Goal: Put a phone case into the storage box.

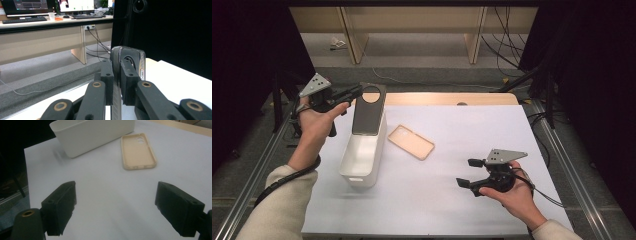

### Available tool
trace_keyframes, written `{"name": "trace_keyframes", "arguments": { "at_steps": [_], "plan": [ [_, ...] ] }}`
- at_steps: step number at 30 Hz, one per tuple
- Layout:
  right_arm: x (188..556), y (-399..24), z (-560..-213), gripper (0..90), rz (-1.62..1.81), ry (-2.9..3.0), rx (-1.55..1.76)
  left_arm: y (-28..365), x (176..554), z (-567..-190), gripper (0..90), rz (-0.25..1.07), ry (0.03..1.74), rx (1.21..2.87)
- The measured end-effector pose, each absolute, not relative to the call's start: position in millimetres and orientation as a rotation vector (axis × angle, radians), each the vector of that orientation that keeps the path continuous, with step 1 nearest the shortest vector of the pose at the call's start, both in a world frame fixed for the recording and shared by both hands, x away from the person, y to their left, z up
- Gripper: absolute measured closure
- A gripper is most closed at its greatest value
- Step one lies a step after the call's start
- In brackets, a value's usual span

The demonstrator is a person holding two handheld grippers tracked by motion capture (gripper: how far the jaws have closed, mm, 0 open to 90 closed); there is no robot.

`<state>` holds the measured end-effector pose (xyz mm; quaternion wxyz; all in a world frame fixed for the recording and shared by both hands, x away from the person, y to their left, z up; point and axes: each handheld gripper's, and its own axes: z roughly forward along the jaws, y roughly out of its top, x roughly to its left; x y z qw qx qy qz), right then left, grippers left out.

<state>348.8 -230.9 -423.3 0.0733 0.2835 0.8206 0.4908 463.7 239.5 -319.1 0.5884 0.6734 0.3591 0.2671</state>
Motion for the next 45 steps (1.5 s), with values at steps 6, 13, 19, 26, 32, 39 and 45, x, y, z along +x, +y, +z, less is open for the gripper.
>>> {"name": "trace_keyframes", "arguments": {
  "at_steps": [6, 13, 19, 26, 32, 39, 45],
  "plan": [
    [349.0, -230.9, -423.6, 18.2, 1.471, 2.465, 0.851, 243.6, 468.0, -321.2, 81.7, 0.628, 0.838, 1.576],
    [349.0, -231.0, -423.6, 18.2, 1.472, 2.466, 0.850, 246.3, 475.3, -325.1, 81.7, 0.629, 0.840, 1.585],
    [349.1, -231.0, -423.9, 18.3, 1.471, 2.468, 0.849, 247.1, 480.0, -327.5, 81.6, 0.633, 0.847, 1.593],
    [349.1, -230.8, -423.9, 18.3, 1.475, 2.468, 0.849, 245.8, 484.7, -329.1, 81.7, 0.634, 0.846, 1.598],
    [349.4, -230.9, -424.4, 18.2, 1.476, 2.470, 0.848, 244.3, 490.3, -330.2, 81.7, 0.635, 0.848, 1.601],
    [349.5, -231.1, -424.3, 18.3, 1.477, 2.470, 0.850, 243.0, 496.5, -332.2, 81.7, 0.634, 0.852, 1.606],
    [349.1, -231.3, -423.8, 18.3, 1.483, 2.467, 0.850, 244.6, 501.2, -336.4, 81.7, 0.634, 0.866, 1.608]
  ]
}}
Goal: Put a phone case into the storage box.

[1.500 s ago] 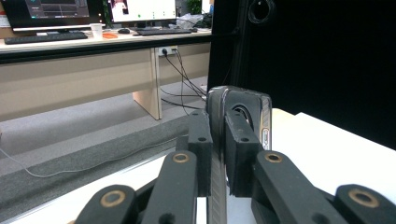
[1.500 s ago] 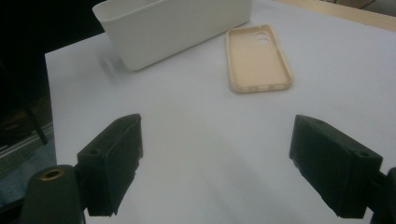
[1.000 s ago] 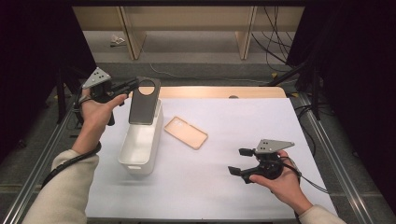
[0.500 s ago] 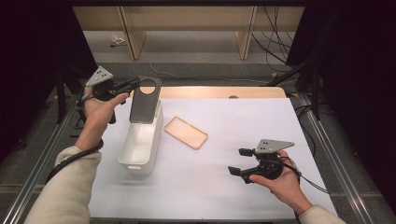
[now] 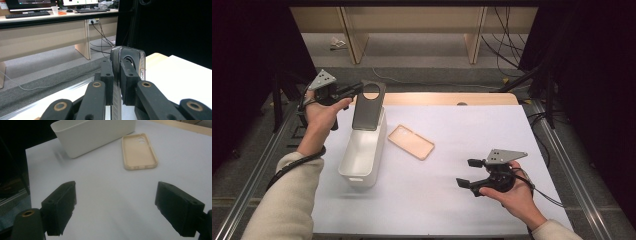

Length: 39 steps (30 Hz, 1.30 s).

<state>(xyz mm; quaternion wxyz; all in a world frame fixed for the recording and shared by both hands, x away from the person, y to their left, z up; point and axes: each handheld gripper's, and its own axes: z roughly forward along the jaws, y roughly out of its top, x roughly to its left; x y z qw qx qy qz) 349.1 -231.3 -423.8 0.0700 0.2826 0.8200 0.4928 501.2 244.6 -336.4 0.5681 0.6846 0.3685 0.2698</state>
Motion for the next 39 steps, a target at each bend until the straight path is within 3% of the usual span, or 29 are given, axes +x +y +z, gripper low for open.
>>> {"name": "trace_keyframes", "arguments": {
  "at_steps": [39],
  "plan": [
    [348.6, -231.1, -423.0, 16.1, 1.485, 2.474, 0.827, 245.9, 518.4, -356.5, 81.6, 0.629, 0.912, 1.634]
  ]
}}
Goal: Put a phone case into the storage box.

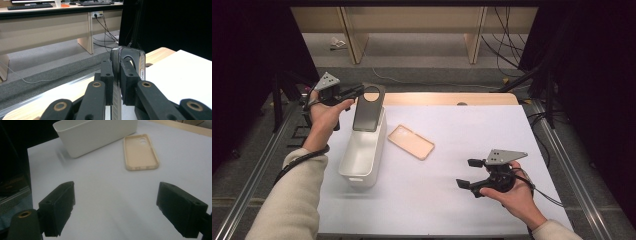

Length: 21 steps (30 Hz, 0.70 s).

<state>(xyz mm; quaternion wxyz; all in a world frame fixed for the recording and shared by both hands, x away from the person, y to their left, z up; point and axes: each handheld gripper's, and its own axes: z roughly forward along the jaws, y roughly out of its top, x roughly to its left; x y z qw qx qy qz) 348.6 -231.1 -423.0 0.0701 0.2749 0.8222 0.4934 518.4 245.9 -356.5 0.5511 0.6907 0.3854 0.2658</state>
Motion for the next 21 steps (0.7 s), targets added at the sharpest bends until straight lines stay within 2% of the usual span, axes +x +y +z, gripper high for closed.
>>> {"name": "trace_keyframes", "arguments": {
  "at_steps": [21],
  "plan": [
    [348.5, -230.1, -423.6, 16.2, 1.488, 2.480, 0.825, 243.8, 527.6, -374.0, 81.4, 0.618, 0.954, 1.665]
  ]
}}
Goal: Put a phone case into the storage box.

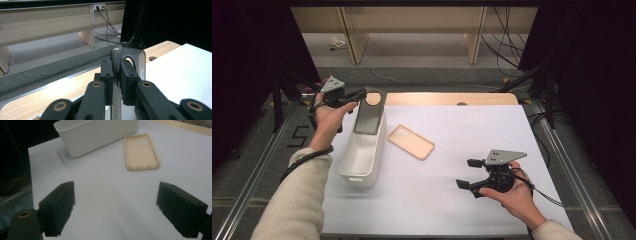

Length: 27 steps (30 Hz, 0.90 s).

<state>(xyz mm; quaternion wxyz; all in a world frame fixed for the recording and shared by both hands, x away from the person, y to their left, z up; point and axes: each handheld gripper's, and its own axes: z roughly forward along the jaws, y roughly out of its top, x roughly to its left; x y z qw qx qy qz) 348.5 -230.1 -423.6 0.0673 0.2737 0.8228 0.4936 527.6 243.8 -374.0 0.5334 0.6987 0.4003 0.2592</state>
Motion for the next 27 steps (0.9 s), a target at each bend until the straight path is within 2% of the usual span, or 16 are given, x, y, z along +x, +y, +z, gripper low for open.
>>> {"name": "trace_keyframes", "arguments": {
  "at_steps": [27],
  "plan": [
    [348.9, -230.1, -423.9, 16.3, 1.487, 2.487, 0.822, 243.7, 533.6, -386.0, 80.9, 0.605, 0.994, 1.684]
  ]
}}
